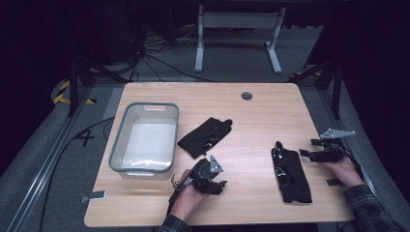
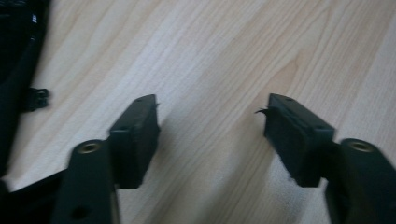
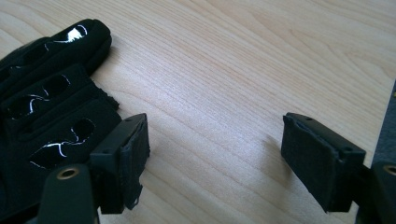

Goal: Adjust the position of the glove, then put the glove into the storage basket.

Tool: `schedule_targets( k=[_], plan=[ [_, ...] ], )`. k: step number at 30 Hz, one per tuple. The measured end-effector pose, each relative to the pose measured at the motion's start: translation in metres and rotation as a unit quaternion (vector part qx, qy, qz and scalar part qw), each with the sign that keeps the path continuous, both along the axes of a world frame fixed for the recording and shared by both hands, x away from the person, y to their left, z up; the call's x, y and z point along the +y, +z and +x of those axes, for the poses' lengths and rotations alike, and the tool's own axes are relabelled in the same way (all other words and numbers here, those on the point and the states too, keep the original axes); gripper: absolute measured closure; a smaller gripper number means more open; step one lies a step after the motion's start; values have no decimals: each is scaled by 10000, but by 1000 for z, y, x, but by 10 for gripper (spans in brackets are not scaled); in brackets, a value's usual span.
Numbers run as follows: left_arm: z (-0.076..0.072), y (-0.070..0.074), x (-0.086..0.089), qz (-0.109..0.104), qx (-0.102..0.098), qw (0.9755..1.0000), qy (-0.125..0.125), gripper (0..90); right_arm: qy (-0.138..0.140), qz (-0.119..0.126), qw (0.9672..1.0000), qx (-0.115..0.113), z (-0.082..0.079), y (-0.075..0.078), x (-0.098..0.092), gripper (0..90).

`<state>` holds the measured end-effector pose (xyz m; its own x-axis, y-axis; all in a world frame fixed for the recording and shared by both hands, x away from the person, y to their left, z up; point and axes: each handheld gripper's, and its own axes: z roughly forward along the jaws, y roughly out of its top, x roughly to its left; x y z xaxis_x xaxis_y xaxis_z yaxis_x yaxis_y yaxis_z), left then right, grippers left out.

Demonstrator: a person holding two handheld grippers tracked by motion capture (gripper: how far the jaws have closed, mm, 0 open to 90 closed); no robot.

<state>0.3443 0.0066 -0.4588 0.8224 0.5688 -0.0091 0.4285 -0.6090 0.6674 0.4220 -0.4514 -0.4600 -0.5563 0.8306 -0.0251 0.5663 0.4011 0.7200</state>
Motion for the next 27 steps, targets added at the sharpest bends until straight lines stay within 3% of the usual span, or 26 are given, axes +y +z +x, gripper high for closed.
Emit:
schedule_targets(
  k=[4,7,16,21,27],
  plan=[
    [7,11,-3,-67,81,9998,171,724,-16,23,10000,-34,-1,-1,0,214],
    [11,15,-5,-19,89,9997,223,865,-14,23,10000,-34,-1,-1,0,214],
    [46,29,-11,-69,54,9970,767,896,10,11,10000,-35,0,-1,0,210],
    [60,33,-13,-17,14,9959,904,896,13,16,10000,-28,0,-1,0,210],
    [84,32,-15,89,-12,9914,1305,896,19,13,10000,-26,0,-1,0,209]
  ],
)
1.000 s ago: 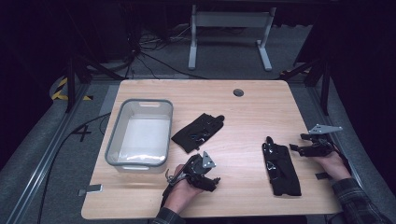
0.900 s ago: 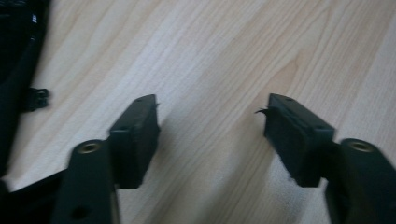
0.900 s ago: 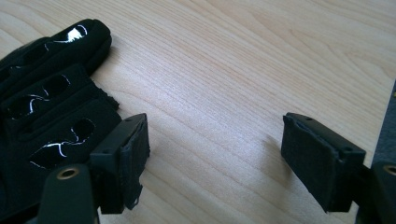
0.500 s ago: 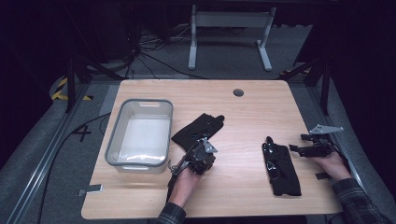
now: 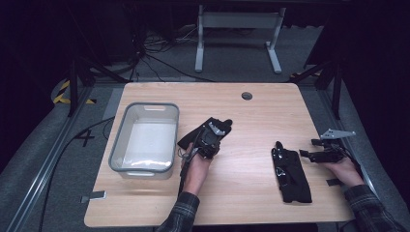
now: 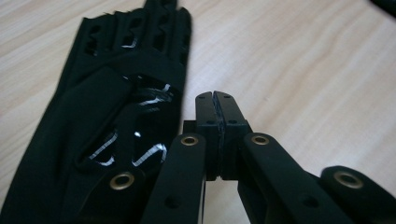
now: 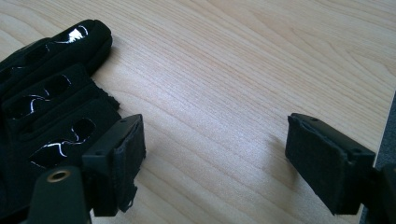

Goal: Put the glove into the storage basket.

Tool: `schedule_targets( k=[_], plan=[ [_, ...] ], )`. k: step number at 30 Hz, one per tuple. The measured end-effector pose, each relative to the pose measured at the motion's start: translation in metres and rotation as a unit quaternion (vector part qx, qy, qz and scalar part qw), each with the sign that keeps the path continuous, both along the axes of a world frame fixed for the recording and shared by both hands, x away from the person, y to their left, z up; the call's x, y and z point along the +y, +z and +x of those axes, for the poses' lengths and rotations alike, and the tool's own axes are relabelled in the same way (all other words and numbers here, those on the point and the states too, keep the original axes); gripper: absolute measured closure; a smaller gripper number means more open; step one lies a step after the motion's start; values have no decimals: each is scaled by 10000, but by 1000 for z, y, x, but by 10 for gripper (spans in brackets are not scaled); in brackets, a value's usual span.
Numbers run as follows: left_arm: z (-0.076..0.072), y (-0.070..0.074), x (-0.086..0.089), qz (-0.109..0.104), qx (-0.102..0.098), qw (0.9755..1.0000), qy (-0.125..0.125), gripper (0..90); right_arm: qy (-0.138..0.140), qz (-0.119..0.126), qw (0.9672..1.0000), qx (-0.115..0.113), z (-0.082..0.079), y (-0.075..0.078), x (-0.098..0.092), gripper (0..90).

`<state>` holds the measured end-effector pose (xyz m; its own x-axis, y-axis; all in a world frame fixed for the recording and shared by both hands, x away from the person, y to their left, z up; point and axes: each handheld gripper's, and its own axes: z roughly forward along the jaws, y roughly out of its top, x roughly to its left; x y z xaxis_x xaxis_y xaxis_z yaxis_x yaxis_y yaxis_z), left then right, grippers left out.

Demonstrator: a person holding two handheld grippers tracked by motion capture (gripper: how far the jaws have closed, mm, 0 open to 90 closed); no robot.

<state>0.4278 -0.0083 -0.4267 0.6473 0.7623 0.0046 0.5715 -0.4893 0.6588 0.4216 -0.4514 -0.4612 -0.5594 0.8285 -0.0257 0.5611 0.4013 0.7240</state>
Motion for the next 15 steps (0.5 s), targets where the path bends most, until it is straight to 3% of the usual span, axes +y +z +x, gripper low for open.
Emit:
schedule_targets(
  k=[8,11,15],
  plan=[
    [21,-12,7,274,115,9977,603,896,4,-5,10000,16,0,0,0,209],
    [24,-20,7,371,315,9968,637,896,4,-8,10000,16,-1,0,0,209],
    [20,-20,2,403,370,9971,532,897,6,-10,10000,18,0,0,0,209]
  ],
)
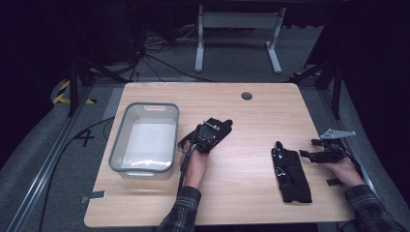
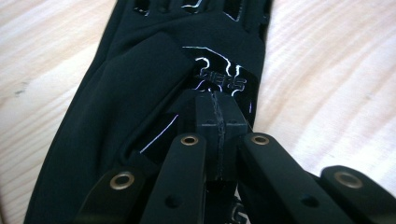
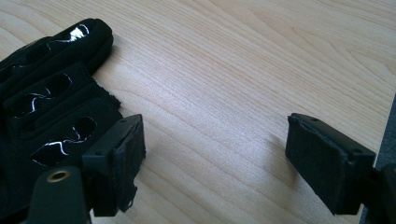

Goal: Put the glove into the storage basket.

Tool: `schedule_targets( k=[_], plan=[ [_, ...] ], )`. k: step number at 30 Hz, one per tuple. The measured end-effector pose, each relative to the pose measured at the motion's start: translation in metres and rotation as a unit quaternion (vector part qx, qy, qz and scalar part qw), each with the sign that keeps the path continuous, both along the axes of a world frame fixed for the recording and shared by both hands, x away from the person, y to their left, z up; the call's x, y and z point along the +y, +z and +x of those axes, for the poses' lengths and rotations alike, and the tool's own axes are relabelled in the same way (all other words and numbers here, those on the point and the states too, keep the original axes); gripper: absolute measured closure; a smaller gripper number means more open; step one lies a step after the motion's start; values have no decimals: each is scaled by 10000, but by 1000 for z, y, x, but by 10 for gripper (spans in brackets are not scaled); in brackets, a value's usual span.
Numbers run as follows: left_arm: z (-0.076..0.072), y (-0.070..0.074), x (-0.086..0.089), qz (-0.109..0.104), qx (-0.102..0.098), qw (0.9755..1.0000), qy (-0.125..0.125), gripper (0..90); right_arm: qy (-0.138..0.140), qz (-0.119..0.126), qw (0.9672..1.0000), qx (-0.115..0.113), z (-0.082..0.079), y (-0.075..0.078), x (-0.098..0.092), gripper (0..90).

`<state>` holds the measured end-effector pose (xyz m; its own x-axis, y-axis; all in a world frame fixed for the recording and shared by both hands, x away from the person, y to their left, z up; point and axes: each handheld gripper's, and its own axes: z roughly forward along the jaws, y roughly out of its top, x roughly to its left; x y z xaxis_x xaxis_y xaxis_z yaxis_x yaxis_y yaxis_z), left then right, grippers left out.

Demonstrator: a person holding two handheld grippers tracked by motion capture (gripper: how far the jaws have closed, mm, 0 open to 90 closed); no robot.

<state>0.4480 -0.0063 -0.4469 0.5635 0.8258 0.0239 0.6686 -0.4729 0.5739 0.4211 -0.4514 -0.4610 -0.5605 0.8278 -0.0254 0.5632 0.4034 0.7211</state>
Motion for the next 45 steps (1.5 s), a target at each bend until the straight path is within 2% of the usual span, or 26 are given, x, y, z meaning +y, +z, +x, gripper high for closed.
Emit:
schedule_targets(
  k=[3,5,6,9,12,13,14,15,20,23,29,30,33,36,39,42,45],
  plan=[
    [-4,0,-4,-49,56,9999,-125,897,-2,-1,10000,2,0,0,0,209],
    [-9,0,-7,-160,124,9996,-220,896,-3,-3,10000,5,0,0,0,209],
    [-13,0,-11,-268,210,9987,-367,896,-3,-2,10000,5,0,0,0,209],
    [-18,0,-17,-343,261,9978,-509,896,-3,-5,10000,10,0,0,0,209],
    [-25,0,-26,-511,357,9953,-741,896,-3,-7,10000,11,0,0,0,209],
    [-25,0,-26,-511,357,9953,-741,896,-3,-7,10000,11,0,0,0,209],
    [-29,0,-30,-553,409,9937,-885,896,-6,-8,10000,14,0,0,0,209],
    [-29,0,-30,-553,409,9937,-885,896,-6,-8,10000,14,0,0,0,209],
    [-37,0,-43,-633,521,9892,-1216,896,2,-11,10000,13,0,0,0,209],
    [-39,3,-47,-674,508,9878,-1312,895,3,-16,10000,18,0,0,0,208],
    [-34,10,-41,-765,355,9887,-1236,896,3,-10,10000,22,0,0,0,209],
    [-31,11,-40,-690,310,9898,-1210,896,5,-11,10000,22,0,0,0,209],
    [-23,16,-35,-692,185,9910,-1135,896,5,-11,10000,27,0,1,0,209],
    [-8,17,-31,-602,107,9929,-1025,896,15,-6,10000,30,0,1,0,209],
    [-1,12,-28,-499,186,9939,-964,896,13,-12,10000,29,0,1,0,209],
    [1,6,-27,-453,281,9940,-957,896,15,-11,10000,28,0,1,0,209],
    [0,3,-27,-472,290,9939,-957,896,32,-7,10000,26,1,1,0,209]
  ],
)
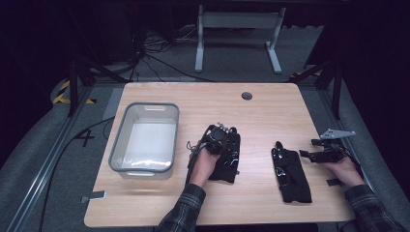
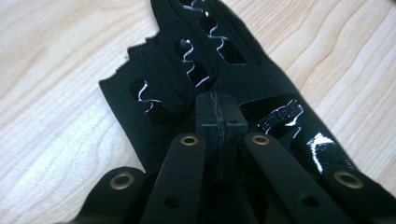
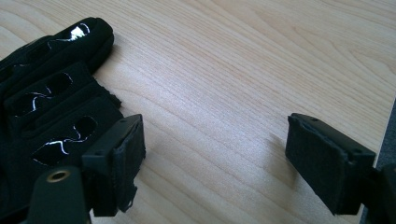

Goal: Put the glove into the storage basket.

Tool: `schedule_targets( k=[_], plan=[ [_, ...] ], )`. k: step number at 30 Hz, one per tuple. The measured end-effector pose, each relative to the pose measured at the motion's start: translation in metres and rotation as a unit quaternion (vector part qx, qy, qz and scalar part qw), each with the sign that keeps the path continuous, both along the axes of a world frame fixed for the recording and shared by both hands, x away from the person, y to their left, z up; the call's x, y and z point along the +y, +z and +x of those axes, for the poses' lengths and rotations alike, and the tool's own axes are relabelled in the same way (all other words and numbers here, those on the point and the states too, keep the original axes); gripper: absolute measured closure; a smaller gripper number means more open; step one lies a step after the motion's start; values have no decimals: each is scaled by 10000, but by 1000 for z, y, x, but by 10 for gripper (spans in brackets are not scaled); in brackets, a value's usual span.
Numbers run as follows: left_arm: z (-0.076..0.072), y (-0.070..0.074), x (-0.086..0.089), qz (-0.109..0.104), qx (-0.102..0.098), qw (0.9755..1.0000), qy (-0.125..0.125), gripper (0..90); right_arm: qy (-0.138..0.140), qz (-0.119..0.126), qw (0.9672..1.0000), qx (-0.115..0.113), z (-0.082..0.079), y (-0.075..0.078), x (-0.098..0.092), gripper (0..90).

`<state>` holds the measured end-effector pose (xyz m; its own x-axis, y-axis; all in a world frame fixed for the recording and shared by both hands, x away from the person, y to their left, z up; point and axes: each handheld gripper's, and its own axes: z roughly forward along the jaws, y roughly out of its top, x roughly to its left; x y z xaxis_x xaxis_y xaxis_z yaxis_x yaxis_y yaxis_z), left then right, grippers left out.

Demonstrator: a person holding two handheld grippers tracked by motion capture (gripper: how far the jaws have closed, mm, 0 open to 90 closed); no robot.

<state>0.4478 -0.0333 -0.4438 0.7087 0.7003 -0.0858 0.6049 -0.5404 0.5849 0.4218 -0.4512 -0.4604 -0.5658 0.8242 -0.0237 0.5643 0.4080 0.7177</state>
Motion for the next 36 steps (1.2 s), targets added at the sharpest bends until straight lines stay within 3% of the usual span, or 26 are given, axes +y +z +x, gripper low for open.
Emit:
schedule_targets(
  k=[6,11,16,20,24,27,28,29,30,33,36],
  plan=[
    [-15,0,-5,132,38,9999,-74,896,11,-26,10000,15,0,0,0,211],
    [-26,0,-5,60,118,9999,-99,896,63,-84,9999,7,-1,2,1,236],
    [-40,-1,-6,39,134,9997,-177,896,129,-105,9998,-66,-8,8,4,299],
    [-49,-1,-8,58,86,9997,-234,896,325,57,9994,-77,-22,16,8,433],
    [-51,-2,-8,28,86,9997,-244,896,688,234,9973,-115,-38,24,17,626],
    [-52,-2,-8,17,82,9996,-253,897,1081,318,9936,-46,-52,26,29,793],
    [-52,-2,-8,17,82,9996,-253,897,1081,318,9936,-46,-52,26,29,793],
    [-52,-3,-9,5,81,9996,-268,897,1279,299,9913,53,-58,24,36,841],
    [-52,-3,-9,5,81,9996,-268,897,1279,299,9913,53,-58,24,36,841],
    [-52,-3,-9,20,79,9995,-293,897,1586,178,9867,297,-60,16,47,881],
    [-51,-3,-9,14,88,9995,-309,898,1691,122,9848,378,-59,11,53,898]
  ],
)
